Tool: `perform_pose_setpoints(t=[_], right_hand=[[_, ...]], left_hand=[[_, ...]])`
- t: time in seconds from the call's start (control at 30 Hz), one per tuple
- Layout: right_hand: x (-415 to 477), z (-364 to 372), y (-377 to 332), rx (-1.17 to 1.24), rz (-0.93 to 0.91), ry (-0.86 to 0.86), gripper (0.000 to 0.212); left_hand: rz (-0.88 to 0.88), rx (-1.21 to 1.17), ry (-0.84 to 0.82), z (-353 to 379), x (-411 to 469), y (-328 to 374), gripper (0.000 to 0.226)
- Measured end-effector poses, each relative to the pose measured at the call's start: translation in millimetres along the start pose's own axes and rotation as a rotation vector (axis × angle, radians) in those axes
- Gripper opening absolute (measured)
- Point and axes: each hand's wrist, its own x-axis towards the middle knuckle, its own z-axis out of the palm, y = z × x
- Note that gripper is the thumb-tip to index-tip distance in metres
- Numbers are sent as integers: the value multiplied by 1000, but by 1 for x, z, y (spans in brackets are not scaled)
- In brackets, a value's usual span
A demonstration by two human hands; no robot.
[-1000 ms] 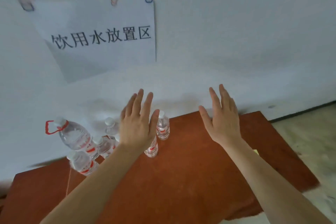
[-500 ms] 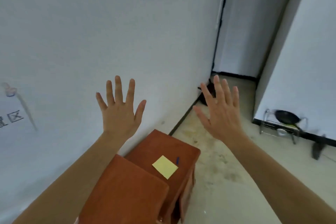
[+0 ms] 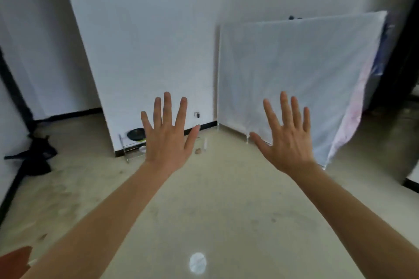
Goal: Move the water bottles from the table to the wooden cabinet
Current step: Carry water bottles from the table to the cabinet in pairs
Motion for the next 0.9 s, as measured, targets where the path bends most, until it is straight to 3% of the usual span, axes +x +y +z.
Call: perform_pose_setpoints(t=[0.2, 0.47, 0.67, 0.9], right_hand=[[-100, -55, 208, -213, 321, 13, 86], [-224, -132, 421, -608, 660, -89, 86], [-290, -223, 532, -873, 841, -131, 83], [-392, -281, 598, -1057, 1027, -96, 84]], left_hand=[[324, -253, -79, 45, 61, 247, 75], [687, -597, -69, 81, 72, 556, 69], [889, -875, -55, 65, 69, 760, 69], [1122, -996, -96, 38, 15, 939, 71]])
